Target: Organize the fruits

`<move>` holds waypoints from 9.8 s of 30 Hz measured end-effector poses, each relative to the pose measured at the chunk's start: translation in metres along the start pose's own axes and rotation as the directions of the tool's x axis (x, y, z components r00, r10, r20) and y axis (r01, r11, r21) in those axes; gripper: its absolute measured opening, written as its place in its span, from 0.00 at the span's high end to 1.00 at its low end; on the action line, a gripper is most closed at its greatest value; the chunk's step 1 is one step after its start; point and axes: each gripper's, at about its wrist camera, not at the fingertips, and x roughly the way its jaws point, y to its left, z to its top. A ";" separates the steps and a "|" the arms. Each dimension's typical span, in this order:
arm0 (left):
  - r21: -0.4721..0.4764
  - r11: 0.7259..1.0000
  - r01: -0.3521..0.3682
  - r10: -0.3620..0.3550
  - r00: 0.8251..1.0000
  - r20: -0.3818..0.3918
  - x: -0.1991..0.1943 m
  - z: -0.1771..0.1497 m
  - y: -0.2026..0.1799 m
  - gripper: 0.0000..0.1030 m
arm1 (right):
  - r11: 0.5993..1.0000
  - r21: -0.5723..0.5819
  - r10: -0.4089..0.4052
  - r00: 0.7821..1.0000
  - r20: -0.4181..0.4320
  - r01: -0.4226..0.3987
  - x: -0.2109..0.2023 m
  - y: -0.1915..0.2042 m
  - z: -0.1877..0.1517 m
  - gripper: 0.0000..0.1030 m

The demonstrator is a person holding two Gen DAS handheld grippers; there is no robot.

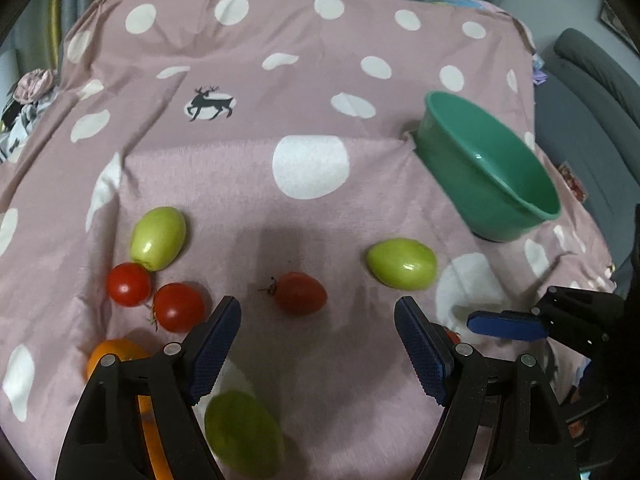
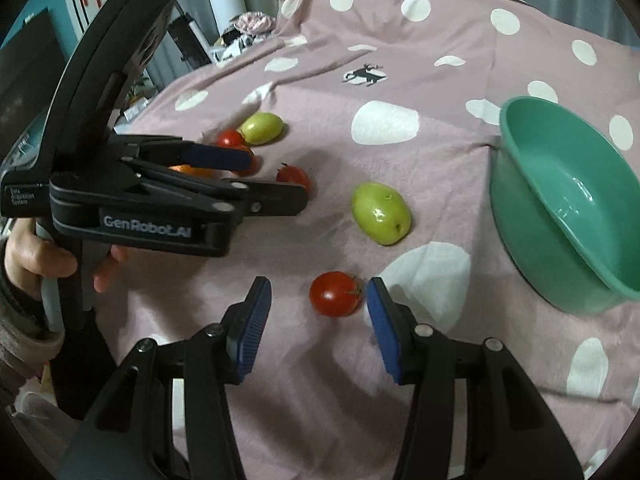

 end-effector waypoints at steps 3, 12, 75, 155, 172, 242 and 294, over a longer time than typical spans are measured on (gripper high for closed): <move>-0.028 1.000 0.005 -0.005 1.000 -0.007 0.005 0.002 0.005 0.30 | 1.000 -0.017 -0.011 1.000 -0.026 0.011 0.009 -0.001 0.003 0.58; -0.014 1.000 0.006 -0.007 0.999 -0.037 0.019 0.006 0.003 0.52 | 0.998 -0.048 -0.040 0.996 -0.075 0.036 0.022 -0.002 0.002 0.70; 0.186 0.978 0.095 -0.120 0.984 0.131 -0.019 0.084 -0.096 0.26 | 0.904 0.399 -0.272 0.926 0.261 0.153 -0.109 -0.147 -0.020 0.53; 0.070 0.997 -0.026 0.027 1.000 -0.012 -0.045 -0.056 0.024 0.50 | 0.844 0.337 0.474 0.874 -0.109 -0.416 0.076 0.040 0.046 0.61; 0.084 0.995 -0.057 0.056 0.998 0.014 -0.045 -0.056 0.016 0.66 | 0.812 0.377 0.489 0.872 -0.022 -0.445 0.064 0.023 0.030 0.62; -0.126 0.990 -0.055 0.082 0.972 0.219 -0.095 0.001 0.041 0.04 | 0.836 0.480 0.159 0.955 0.250 -0.264 -0.078 -0.101 -0.020 0.36; 0.073 0.983 -0.169 0.173 0.984 -0.048 0.030 0.051 0.071 0.38 | 0.994 -0.084 -0.071 0.994 -0.087 0.064 0.042 -0.022 0.048 0.60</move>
